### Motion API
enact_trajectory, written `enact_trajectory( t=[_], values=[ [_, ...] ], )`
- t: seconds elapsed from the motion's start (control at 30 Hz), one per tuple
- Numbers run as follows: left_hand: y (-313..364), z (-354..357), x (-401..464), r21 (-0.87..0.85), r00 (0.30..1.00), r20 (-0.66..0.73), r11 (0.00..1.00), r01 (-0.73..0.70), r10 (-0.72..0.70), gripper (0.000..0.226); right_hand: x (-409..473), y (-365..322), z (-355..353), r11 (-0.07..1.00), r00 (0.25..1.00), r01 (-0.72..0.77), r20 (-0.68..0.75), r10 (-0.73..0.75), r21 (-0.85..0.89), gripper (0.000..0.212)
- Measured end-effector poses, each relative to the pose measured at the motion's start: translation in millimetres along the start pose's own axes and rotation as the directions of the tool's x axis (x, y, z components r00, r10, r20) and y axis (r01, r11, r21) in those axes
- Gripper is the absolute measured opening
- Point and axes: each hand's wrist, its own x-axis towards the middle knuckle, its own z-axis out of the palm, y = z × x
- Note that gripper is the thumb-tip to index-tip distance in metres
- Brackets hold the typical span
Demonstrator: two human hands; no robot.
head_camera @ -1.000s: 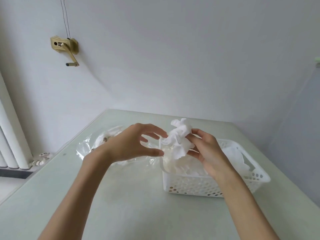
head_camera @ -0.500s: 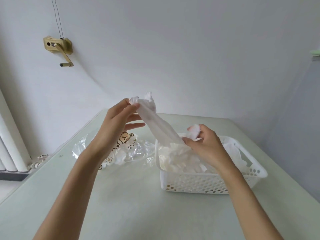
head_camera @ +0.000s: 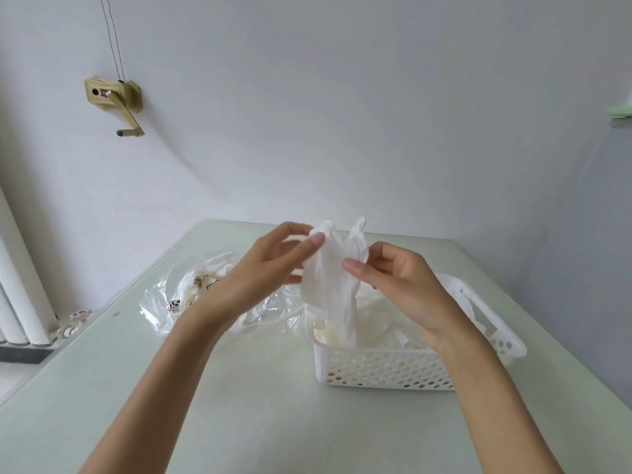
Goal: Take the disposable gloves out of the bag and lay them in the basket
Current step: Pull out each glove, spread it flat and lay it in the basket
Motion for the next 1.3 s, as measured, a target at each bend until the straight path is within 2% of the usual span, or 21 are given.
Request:
enact_trajectory(
  t=[0.07, 0.1, 0.23, 0.33, 0.43, 0.57, 0.63, 0.7, 0.77, 0.9, 0.97, 1.03, 1.17, 1.3],
  values=[
    [-8, 3, 0, 0.076, 0.994, 0.098, 0.996, 0.038, -0.045, 0.042, 1, 0, -1, 0.997, 0.999, 0.020, -0.032, -0.018, 0.069, 0.023],
    [-11, 4, 0, 0.125, 0.992, 0.122, 0.992, 0.025, -0.040, 0.039, 1, 1, -1, 0.996, 0.999, 0.028, -0.032, -0.025, 0.086, 0.026],
    [-15, 3, 3, 0.066, 0.998, -0.008, 0.996, -0.065, 0.065, 0.027, 2, 2, -2, 0.988, 0.992, 0.073, -0.109, -0.059, 0.132, 0.033],
    [-10, 1, 2, 0.050, 0.990, -0.033, 0.990, -0.134, 0.136, 0.026, 1, 1, -9, 0.964, 1.000, 0.015, -0.016, -0.011, 0.264, 0.025],
    [6, -1, 6, 0.099, 0.980, 0.089, 0.977, -0.188, 0.179, 0.023, 0, 3, -22, 0.936, 0.987, -0.113, 0.150, 0.065, 0.334, 0.053],
    [40, -5, 18, 0.263, 0.969, 0.145, 0.936, -0.233, 0.200, 0.021, -6, 10, -32, 0.978, 0.924, -0.158, 0.369, 0.100, 0.132, 0.074],
    [54, 1, 19, 0.341, 0.960, 0.207, 0.906, -0.251, 0.189, 0.019, -9, 9, -32, 0.985, 0.932, -0.129, 0.355, 0.080, 0.117, 0.092],
    [63, 12, 18, 0.383, 0.944, 0.286, 0.884, -0.268, 0.163, 0.018, -12, 3, -37, 0.979, 0.948, -0.088, 0.318, 0.026, 0.181, 0.100],
    [65, 21, 18, 0.386, 0.938, 0.317, 0.884, -0.264, 0.142, 0.016, -15, -4, -42, 0.975, 0.946, -0.067, 0.323, -0.006, 0.213, 0.093],
    [61, 33, 15, 0.385, 0.939, 0.322, 0.890, -0.245, 0.119, 0.014, -31, -18, -52, 0.998, 0.964, -0.064, 0.259, 0.059, 0.011, 0.049],
    [56, 36, 14, 0.367, 0.947, 0.312, 0.910, -0.192, 0.074, 0.019, -37, -19, -60, 0.997, 0.977, -0.078, 0.196, 0.082, -0.028, 0.036],
    [50, 41, 13, 0.359, 0.947, 0.320, 0.921, -0.148, 0.027, 0.026, -43, -21, -67, 0.997, 0.986, -0.073, 0.146, 0.075, -0.015, 0.036],
    [40, 55, 13, 0.326, 0.942, 0.334, 0.935, -0.139, 0.023, 0.027, -47, -28, -72, 0.996, 0.984, -0.030, 0.170, 0.043, -0.080, 0.044],
    [35, 66, 13, 0.323, 0.946, 0.322, 0.934, -0.152, 0.043, 0.031, -43, -31, -76, 0.991, 0.998, -0.042, 0.046, 0.048, -0.123, 0.045]
  ],
)
